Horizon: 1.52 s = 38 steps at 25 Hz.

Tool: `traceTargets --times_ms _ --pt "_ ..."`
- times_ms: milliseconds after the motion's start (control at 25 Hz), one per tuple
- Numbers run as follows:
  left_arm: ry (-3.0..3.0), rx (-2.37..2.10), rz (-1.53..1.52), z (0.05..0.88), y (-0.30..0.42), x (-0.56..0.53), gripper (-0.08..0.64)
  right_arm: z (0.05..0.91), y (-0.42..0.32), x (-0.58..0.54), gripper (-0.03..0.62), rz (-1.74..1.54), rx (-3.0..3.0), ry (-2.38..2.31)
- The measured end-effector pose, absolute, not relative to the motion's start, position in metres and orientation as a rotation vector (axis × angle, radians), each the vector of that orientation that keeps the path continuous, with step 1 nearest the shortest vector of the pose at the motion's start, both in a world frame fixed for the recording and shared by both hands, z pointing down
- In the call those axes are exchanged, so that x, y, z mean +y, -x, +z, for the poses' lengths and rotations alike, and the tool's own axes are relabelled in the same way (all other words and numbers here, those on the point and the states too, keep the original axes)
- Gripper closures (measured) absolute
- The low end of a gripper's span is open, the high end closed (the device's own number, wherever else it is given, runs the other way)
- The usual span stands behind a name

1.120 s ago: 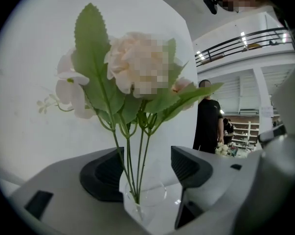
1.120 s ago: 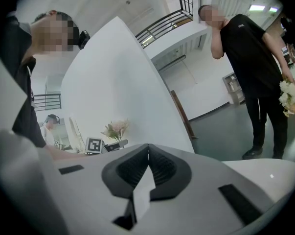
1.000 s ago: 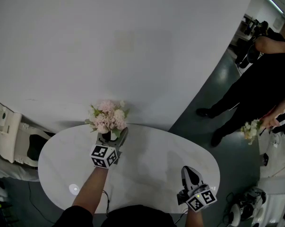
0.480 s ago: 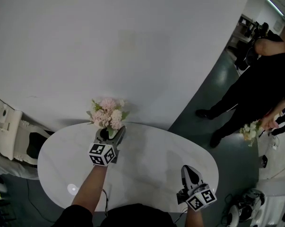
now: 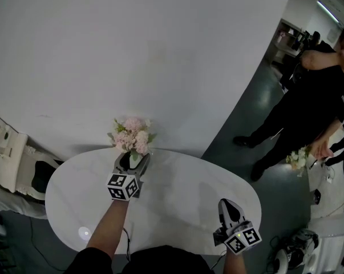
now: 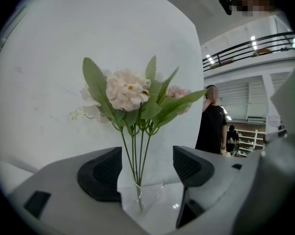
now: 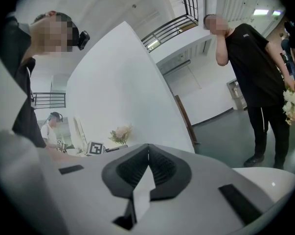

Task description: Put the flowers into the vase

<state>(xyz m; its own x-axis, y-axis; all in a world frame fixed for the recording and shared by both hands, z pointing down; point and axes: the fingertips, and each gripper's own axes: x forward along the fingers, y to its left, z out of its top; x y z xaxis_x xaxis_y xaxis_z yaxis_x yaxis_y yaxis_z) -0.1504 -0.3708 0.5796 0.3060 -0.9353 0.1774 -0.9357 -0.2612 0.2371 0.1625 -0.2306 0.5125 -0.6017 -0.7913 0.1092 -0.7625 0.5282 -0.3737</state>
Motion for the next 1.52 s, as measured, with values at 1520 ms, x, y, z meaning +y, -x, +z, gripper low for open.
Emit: traceTargets --times_ms 1520 --pt "-2.536 -1.677 -0.036 0.483 0.208 -0.149 0.522 0.465 -0.068 -0.073 0.571 -0.421 2.672 1.319"
